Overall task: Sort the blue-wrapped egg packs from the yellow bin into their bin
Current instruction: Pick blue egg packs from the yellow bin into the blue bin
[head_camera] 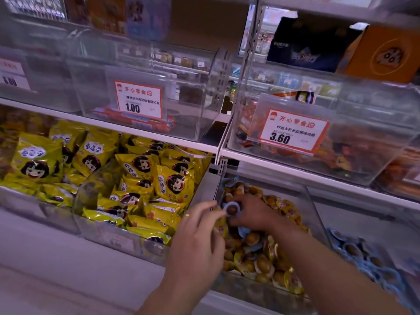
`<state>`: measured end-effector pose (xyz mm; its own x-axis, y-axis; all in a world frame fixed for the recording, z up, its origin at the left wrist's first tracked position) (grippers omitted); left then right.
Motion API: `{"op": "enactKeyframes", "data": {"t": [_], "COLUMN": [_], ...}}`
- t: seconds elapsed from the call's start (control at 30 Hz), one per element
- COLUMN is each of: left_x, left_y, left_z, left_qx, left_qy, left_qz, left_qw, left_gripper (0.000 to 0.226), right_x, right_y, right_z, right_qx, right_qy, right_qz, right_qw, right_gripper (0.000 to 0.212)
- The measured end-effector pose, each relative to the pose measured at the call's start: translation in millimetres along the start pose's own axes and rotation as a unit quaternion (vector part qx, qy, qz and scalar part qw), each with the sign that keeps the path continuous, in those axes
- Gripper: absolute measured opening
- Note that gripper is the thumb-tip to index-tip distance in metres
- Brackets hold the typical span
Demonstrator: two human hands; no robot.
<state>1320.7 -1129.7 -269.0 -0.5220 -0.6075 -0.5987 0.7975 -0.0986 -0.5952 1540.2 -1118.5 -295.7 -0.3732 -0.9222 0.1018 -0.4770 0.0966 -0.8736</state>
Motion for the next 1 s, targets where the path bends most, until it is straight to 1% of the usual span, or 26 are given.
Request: {"op": "enactKeyframes", "data": {"t": [0.1, 0.17, 0.2, 0.27, 0.3, 0.33, 0.37, 0.47, 0.53, 0.6, 0.7, 0.73, 0.83, 0.93, 1.0], "left_x": [-5.7, -9.7, -11.2, -13.6, -14.5, -15.4, -16.9, -19.0, -16.5, -14.4, -15.1, -15.5, -18.4, -25.3, -28.5], "left_y": [12.1, 28.4, 37.8, 57.9, 68.0, 76.7, 83.5, 94.2, 99.0, 99.7, 100.5, 103.5, 115.2, 116.5, 116.3], "left_z": [17.6, 23.9, 24.3, 17.1, 11.2, 6.7, 3.8, 2.2, 1.4, 0.5, -3.5, -5.7, -11.7, -12.7, -10.9], "left_qx": [0.017, 0.036, 0.048, 0.080, 0.085, 0.075, 0.049, -0.051, -0.072, -0.082, -0.143, -0.158, -0.182, -0.181, -0.148], "left_qy": [0.046, 0.030, 0.005, -0.076, -0.117, -0.137, -0.131, -0.058, -0.039, -0.039, -0.025, -0.023, -0.025, -0.036, -0.036], "left_qz": [-0.003, -0.029, -0.043, -0.080, -0.112, -0.149, -0.181, -0.253, -0.277, -0.267, -0.223, -0.230, -0.281, -0.272, -0.266], "left_qw": [0.999, 0.998, 0.998, 0.991, 0.983, 0.977, 0.973, 0.965, 0.957, 0.959, 0.964, 0.960, 0.942, 0.944, 0.952], "left_gripper": [0.035, 0.038, 0.043, 0.060, 0.069, 0.074, 0.072, 0.045, 0.043, 0.044, 0.051, 0.054, 0.059, 0.054, 0.051], "right_x": [8.1, 19.1, 25.1, 38.3, 45.1, 52.0, 58.4, 73.3, 79.5, 85.4, 94.7, 98.5, 111.1, 121.6, 123.0], "right_y": [-26.3, -37.7, -40.9, -43.5, -43.5, -42.8, -40.3, -28.6, -24.9, -25.3, -29.3, -30.0, -28.7, -28.8, -33.2], "right_z": [6.6, 10.2, 12.4, 16.5, 18.4, 19.9, 21.2, 29.5, 34.6, 36.4, 38.2, 39.1, 37.9, 37.9, 39.0], "right_qx": [-0.100, -0.140, -0.151, -0.146, -0.130, -0.112, -0.098, -0.075, -0.068, -0.057, -0.004, 0.010, 0.082, 0.155, 0.162], "right_qy": [-0.016, -0.009, -0.006, -0.009, -0.014, -0.025, -0.038, -0.047, -0.045, -0.039, -0.029, -0.026, -0.024, -0.014, -0.011], "right_qz": [0.005, 0.002, -0.002, -0.010, -0.012, -0.013, -0.020, -0.042, -0.033, -0.008, 0.033, 0.037, 0.029, 0.038, 0.056], "right_qw": [0.995, 0.990, 0.989, 0.989, 0.991, 0.993, 0.994, 0.995, 0.996, 0.998, 0.999, 0.999, 0.996, 0.987, 0.985], "right_gripper": [0.032, 0.035, 0.036, 0.038, 0.039, 0.042, 0.045, 0.057, 0.062, 0.064, 0.068, 0.070, 0.075, 0.072, 0.062]}}
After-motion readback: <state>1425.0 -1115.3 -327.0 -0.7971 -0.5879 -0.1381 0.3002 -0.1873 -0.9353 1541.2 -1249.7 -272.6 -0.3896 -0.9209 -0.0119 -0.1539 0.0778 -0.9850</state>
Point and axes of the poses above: each hand's wrist, its own x-axis away from the middle knuckle, its own y-axis out of the palm, z = x × y, the point moved 6 cm from there along -x, towards the middle knuckle, and after that the axes turned 6 degrees about -x, right-handed, at the moved point
